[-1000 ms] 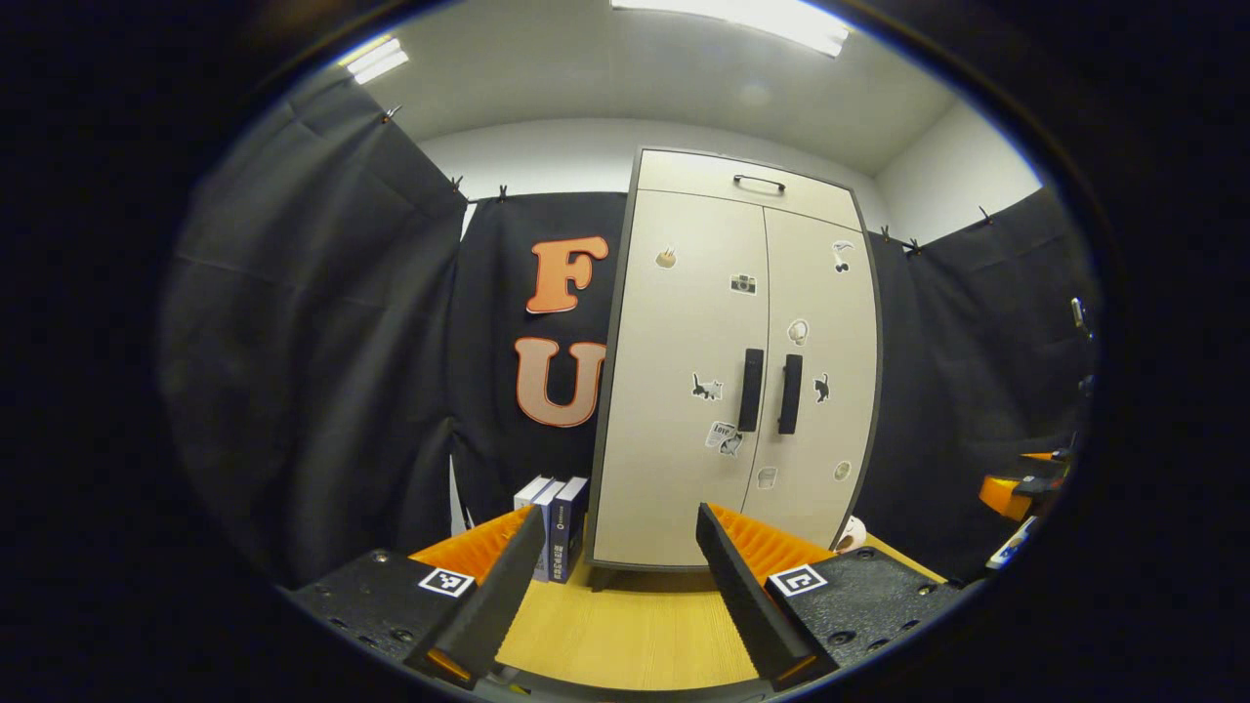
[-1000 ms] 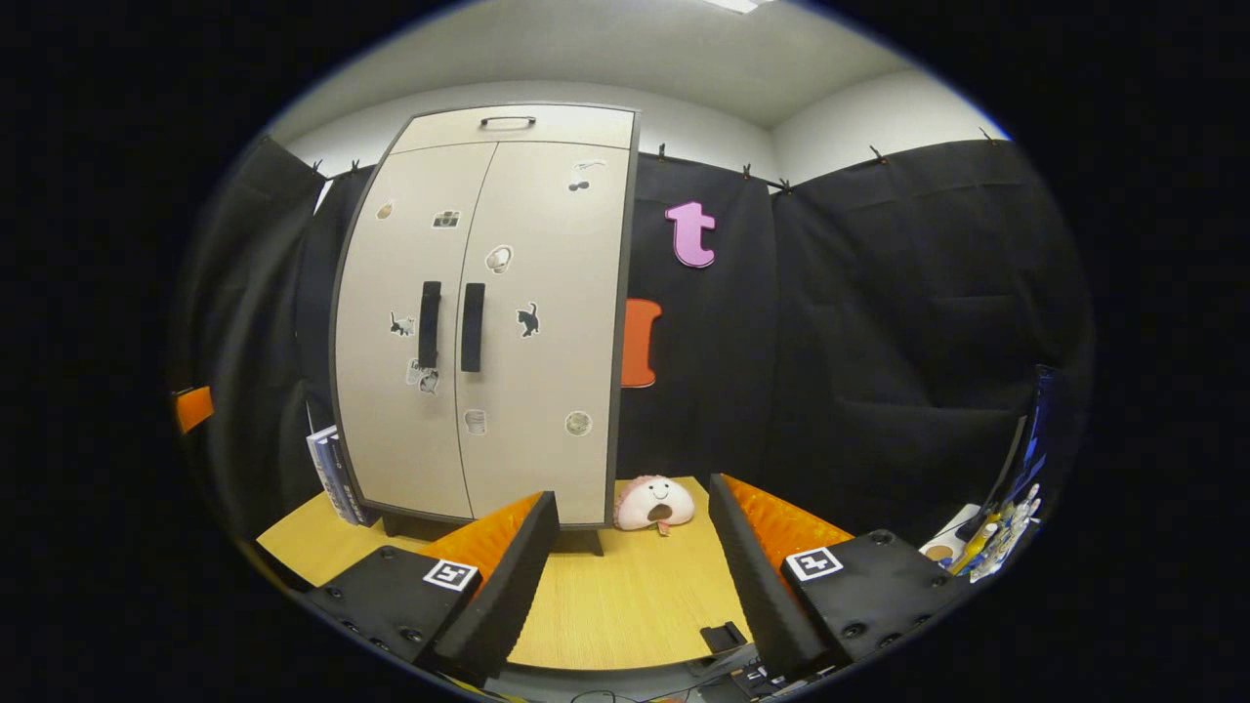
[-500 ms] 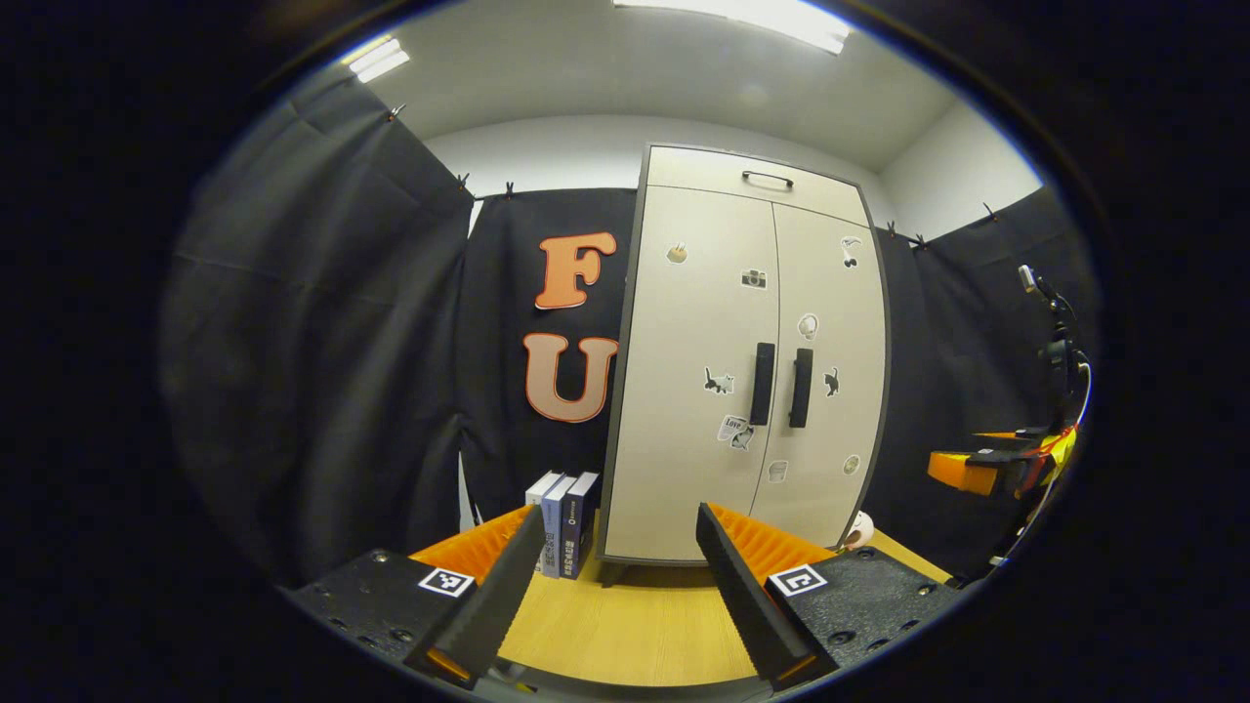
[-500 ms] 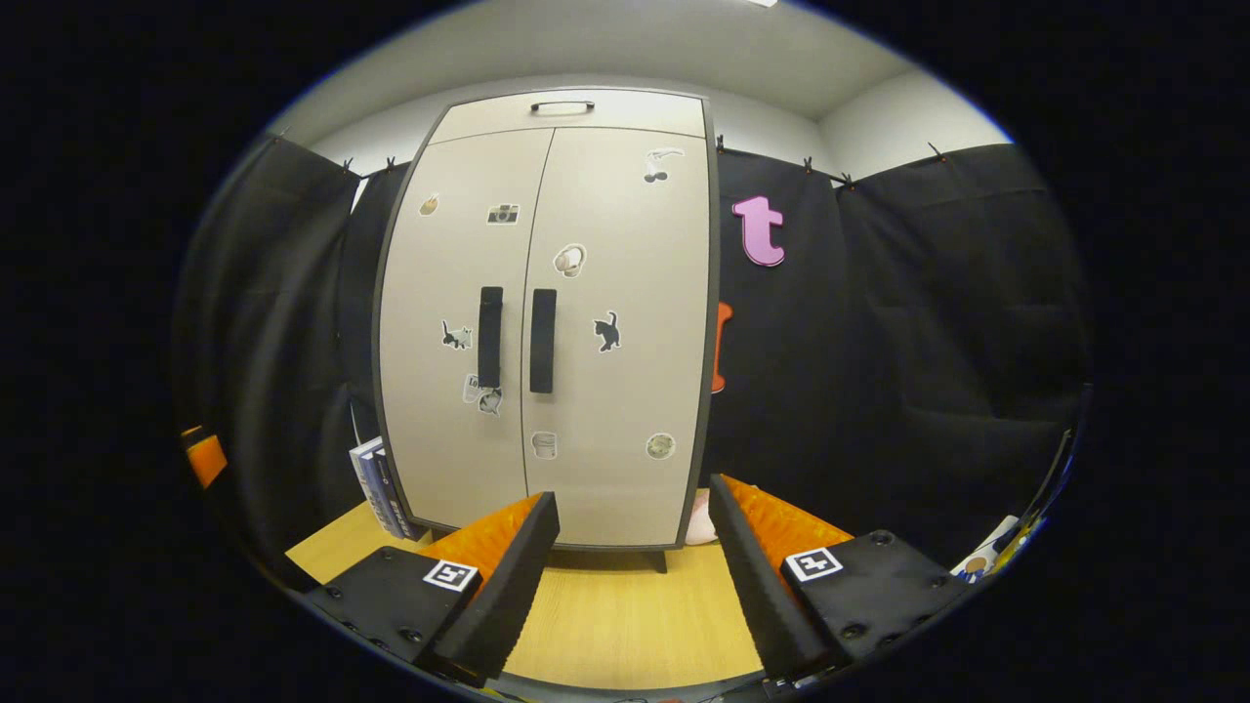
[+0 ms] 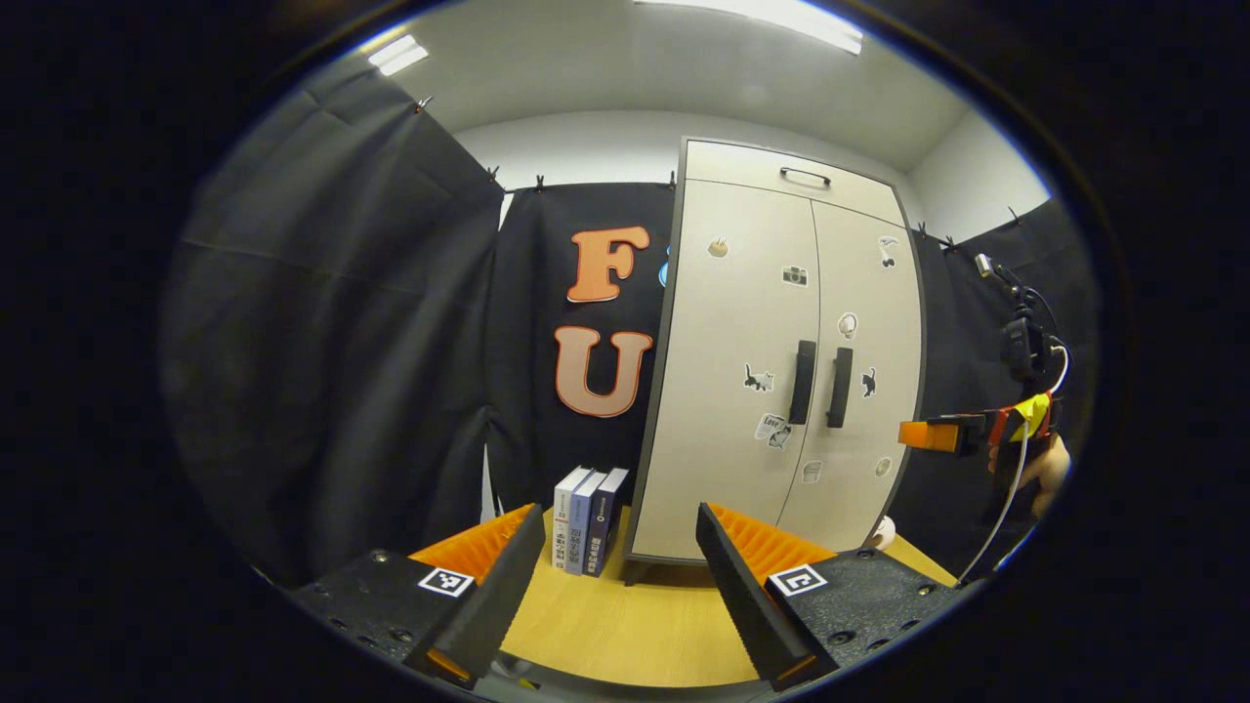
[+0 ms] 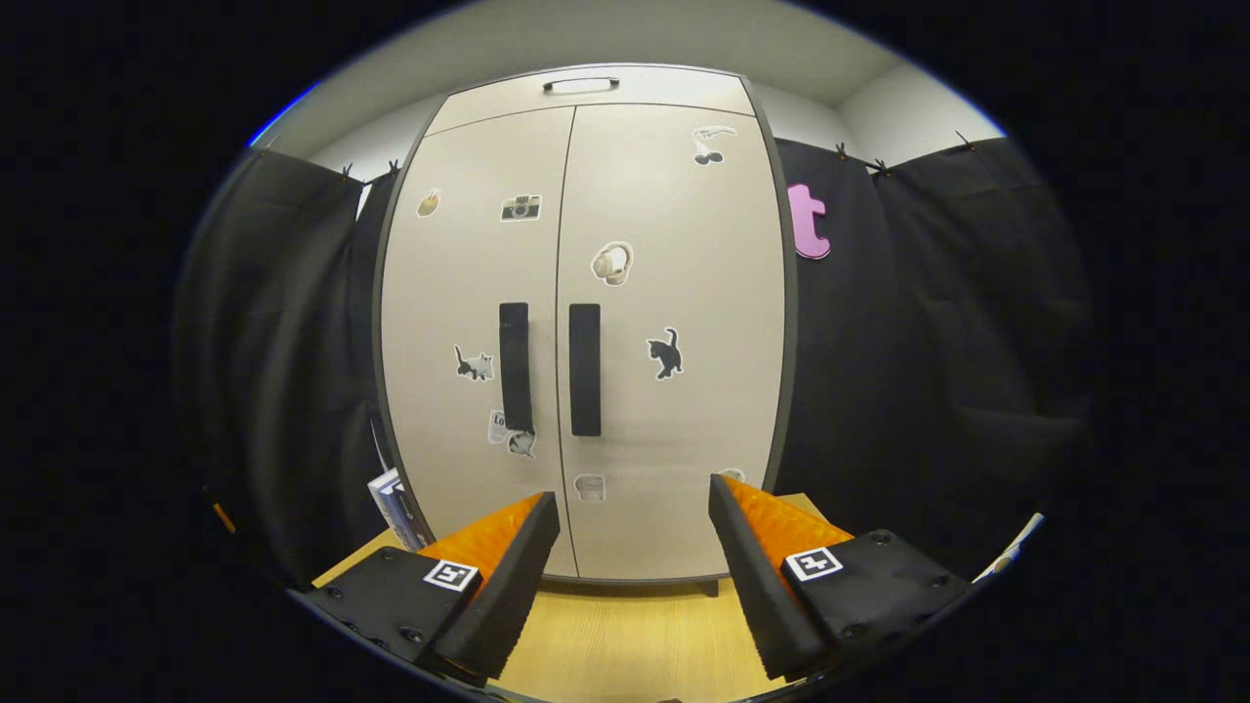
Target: Open the right door of the double-door shoe cabinet with the right hand, and open the left door with the left hand.
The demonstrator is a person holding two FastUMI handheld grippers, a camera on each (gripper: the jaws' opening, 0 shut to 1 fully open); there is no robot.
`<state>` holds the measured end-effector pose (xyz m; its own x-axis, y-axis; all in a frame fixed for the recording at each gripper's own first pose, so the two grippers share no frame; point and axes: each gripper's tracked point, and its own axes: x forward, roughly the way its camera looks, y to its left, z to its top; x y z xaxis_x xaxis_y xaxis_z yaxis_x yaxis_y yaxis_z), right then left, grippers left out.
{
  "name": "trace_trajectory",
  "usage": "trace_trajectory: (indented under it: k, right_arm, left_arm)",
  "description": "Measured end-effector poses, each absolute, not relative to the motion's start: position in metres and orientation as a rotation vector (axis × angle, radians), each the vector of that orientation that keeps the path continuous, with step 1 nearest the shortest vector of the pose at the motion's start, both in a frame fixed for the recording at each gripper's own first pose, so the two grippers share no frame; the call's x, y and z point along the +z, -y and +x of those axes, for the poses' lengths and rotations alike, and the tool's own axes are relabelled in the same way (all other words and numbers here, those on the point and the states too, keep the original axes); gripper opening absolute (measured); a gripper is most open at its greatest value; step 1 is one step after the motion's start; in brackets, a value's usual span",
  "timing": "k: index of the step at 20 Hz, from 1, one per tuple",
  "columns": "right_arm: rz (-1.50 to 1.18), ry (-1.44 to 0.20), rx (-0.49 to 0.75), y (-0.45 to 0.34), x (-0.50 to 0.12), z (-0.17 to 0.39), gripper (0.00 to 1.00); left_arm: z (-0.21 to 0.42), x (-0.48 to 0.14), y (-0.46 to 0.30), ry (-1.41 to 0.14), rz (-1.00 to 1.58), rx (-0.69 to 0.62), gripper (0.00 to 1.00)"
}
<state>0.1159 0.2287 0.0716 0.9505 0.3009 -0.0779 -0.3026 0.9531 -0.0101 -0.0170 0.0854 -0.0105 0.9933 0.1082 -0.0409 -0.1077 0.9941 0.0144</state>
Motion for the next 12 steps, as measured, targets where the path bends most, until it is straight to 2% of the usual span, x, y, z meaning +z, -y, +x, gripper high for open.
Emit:
trace_trajectory:
  k: [4, 5, 6, 12]
  right_arm:
    - [-0.02, -0.055, 0.322, -0.257, 0.092, 0.147, 0.99]
    - [-0.024, -0.049, 0.327, -0.265, 0.096, 0.154, 0.94]
    - [-0.029, -0.042, 0.332, -0.272, 0.1, 0.161, 0.98]
    - [-0.037, -0.027, 0.33, -0.3, 0.114, 0.208, 0.98]
  left_arm:
    - [-0.008, -0.017, -0.096, -0.052, 0.03, 0.136, 0.95]
    - [-0.005, -0.018, -0.099, -0.056, 0.033, 0.142, 0.95]
    - [-0.002, -0.02, -0.101, -0.059, 0.033, 0.146, 0.95]
    - [0.016, -0.027, -0.111, -0.07, 0.039, 0.155, 0.95]
